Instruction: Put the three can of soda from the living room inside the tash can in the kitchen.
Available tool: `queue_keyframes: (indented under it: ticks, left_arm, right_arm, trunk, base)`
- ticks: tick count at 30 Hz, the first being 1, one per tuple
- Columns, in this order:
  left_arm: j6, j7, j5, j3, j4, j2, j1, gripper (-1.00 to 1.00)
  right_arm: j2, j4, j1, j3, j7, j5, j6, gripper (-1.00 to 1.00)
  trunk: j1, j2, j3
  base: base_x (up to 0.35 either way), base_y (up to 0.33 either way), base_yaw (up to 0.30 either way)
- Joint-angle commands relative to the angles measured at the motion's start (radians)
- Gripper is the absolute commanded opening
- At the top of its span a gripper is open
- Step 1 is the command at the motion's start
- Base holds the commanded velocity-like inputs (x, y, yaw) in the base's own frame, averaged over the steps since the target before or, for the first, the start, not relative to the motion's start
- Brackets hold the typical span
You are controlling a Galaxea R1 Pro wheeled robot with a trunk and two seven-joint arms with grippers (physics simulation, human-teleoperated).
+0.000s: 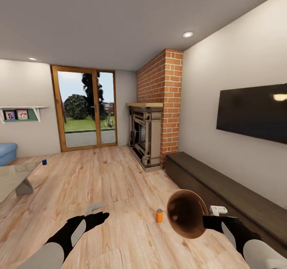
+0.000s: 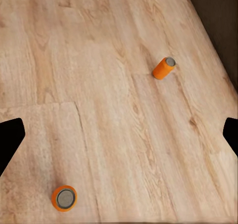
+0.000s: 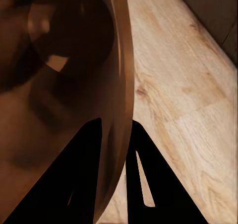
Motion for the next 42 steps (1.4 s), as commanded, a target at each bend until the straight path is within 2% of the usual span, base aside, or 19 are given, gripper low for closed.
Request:
queue_keyframes:
  ticks: [1, 6, 10, 20, 28, 29, 32, 35, 37, 38, 39, 40, 41, 42]
  left_arm:
    - [0.001, 0.0, 0.0, 0.0, 0.0, 0.0, 0.0, 1.0]
    - [0.019, 0.0, 0.0, -0.001, 0.0, -0.001, -0.001, 1.0]
    - [0.101, 0.001, 0.0, -0.001, 0.0, 0.0, -0.001, 1.0]
    - [0.199, 0.005, 0.003, 0.003, 0.011, 0.0, -0.001, 1.0]
    - [0.223, 0.002, 0.003, 0.001, 0.078, 0.002, -0.004, 1.0]
    - [0.24, 0.001, 0.002, 0.0, 0.087, 0.003, -0.006, 1.0]
    - [0.262, 0.001, 0.003, 0.0, 0.092, 0.003, -0.007, 1.0]
    - [0.274, 0.002, 0.003, 0.0, 0.094, 0.002, -0.007, 1.0]
    - [0.276, 0.003, 0.003, 0.0, 0.095, 0.002, -0.007, 1.0]
    - [0.277, 0.005, 0.003, 0.0, 0.094, 0.001, -0.007, 1.0]
    - [0.277, 0.006, 0.004, 0.0, 0.094, 0.0, -0.007, 1.0]
    - [0.277, 0.006, 0.004, 0.0, 0.094, 0.0, -0.007, 1.0]
    - [0.277, 0.007, 0.005, 0.0, 0.094, 0.001, -0.007, 1.0]
    - [0.277, 0.008, 0.005, 0.0, 0.094, 0.0, -0.007, 1.0]
  right_arm:
    - [0.0, -0.002, -0.001, -0.008, 0.006, -0.012, 0.001, -1.0]
    - [0.001, -0.002, -0.001, -0.007, 0.006, -0.011, 0.001, -1.0]
    - [0.001, -0.002, -0.001, -0.006, 0.005, -0.011, 0.001, -1.0]
    - [0.007, -0.005, -0.001, -0.002, -0.009, -0.01, 0.023, -1.0]
    - [0.013, -0.029, -0.004, -0.001, -0.014, -0.009, 0.209, -1.0]
    - [0.018, -0.043, -0.006, 0.0, -0.015, -0.008, 0.269, -1.0]
    - [0.028, -0.057, -0.018, 0.001, -0.014, -0.007, 0.373, -1.0]
    - [0.034, -0.069, -0.088, 0.002, -0.013, -0.008, 0.52, -1.0]
    - [0.037, -0.072, -0.125, 0.002, -0.013, -0.008, 0.568, -1.0]
    - [0.041, -0.074, -0.181, 0.003, -0.013, -0.005, 0.618, -1.0]
    - [0.043, -0.074, -0.221, 0.003, -0.012, -0.005, 0.64, -1.0]
    - [0.043, -0.074, -0.221, 0.003, -0.012, -0.005, 0.64, -1.0]
    - [0.043, -0.071, -0.278, 0.003, -0.008, -0.006, 0.67, -1.0]
    - [0.043, -0.072, -0.304, 0.003, -0.005, -0.006, 0.692, -1.0]
  trunk:
    - [0.0, 0.0, 0.001]
    - [0.0, 0.0, 0.003]
    - [0.0, 0.0, 0.004]
    - [0.0, 0.0, 0.004]
    - [0.0, 0.0, 0.004]
    - [0.0, 0.0, 0.004]
    - [0.0, 0.0, 0.004]
    - [0.0, 0.0, 0.004]
    - [0.0, 0.0, 0.004]
    - [0.0, 0.0, 0.004]
    - [0.0, 0.0, 0.004]
    - [0.0, 0.0, 0.004]
    - [0.0, 0.0, 0.004]
    - [0.0, 0.0, 0.004]
  base:
    - [-0.092, 0.0, -0.202]
    - [-0.045, 0.0, -0.119]
    - [-0.011, 0.0, -0.03]
    - [0.024, 0.0, -0.005]
    - [0.01, 0.0, 0.0]
    - [0.002, 0.0, 0.0]
    - [0.0, 0.0, 0.0]
    - [0.0, 0.0, 0.0]
    - [0.0, 0.0, 0.0]
    - [0.0, 0.0, 0.0]
    - [0.0, 0.0, 0.0]
    - [0.0, 0.0, 0.0]
    - [0.0, 0.0, 0.0]
    - [0.0, 0.0, 0.0]
